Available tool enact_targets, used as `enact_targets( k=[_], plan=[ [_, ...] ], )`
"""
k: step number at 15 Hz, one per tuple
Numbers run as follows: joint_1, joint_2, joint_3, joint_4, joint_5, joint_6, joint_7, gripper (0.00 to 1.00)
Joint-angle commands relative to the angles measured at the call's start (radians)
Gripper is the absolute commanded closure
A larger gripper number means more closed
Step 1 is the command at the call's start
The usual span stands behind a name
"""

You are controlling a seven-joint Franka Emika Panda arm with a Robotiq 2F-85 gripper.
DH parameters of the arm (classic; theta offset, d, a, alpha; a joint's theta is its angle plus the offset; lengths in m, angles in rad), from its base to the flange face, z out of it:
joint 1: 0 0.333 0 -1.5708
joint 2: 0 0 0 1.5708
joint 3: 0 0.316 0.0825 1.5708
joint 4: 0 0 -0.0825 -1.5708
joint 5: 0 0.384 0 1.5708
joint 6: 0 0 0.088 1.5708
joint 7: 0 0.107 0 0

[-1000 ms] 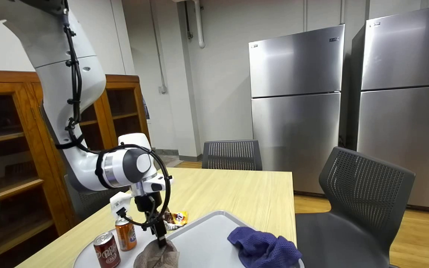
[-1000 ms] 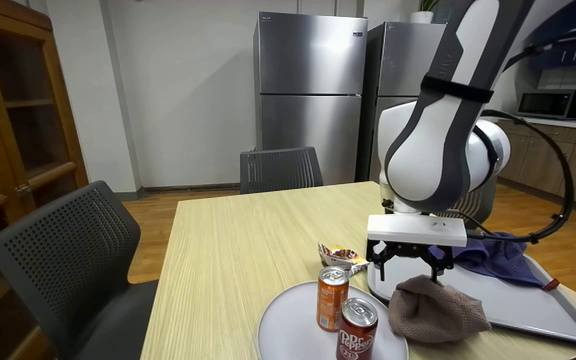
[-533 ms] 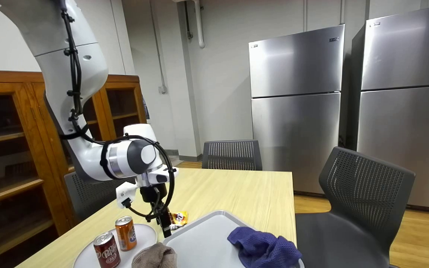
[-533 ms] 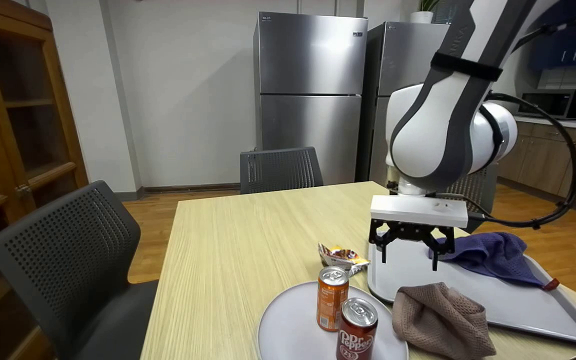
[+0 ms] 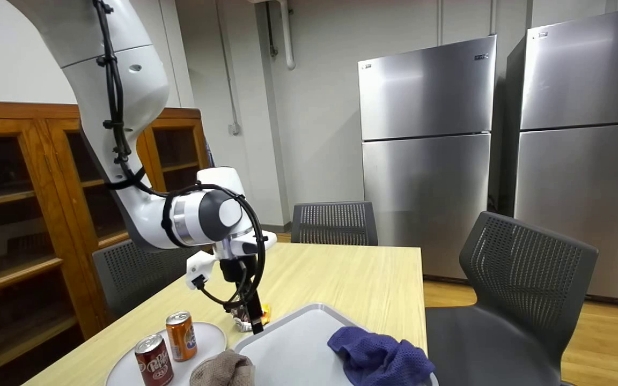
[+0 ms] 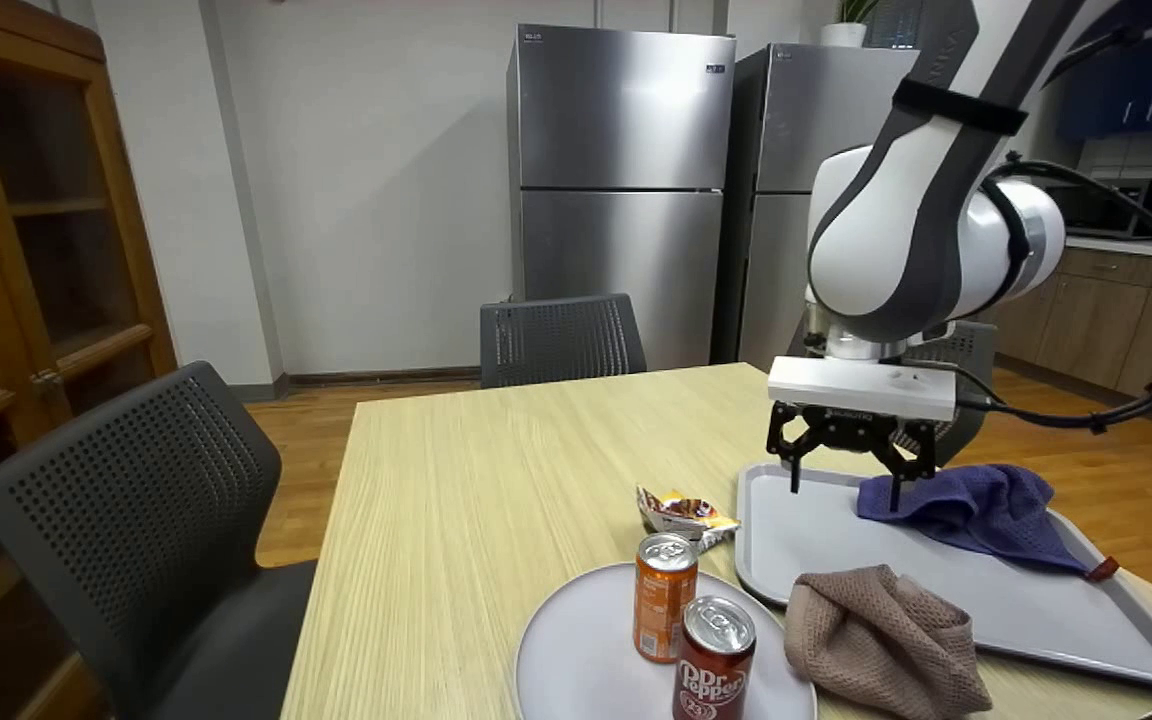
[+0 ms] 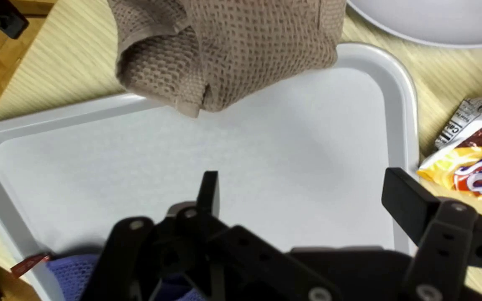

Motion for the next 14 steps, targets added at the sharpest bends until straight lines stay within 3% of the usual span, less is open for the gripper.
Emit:
enact_targets(
  k=[1,14],
  plan=[
    [-0.045,-0.046,0.002,0.006,0.015,-0.043,0.02,0.0],
    [-0.145,-0.061,-0.057,0.059,0.03,-0.08,0.13,0.0]
  ],
)
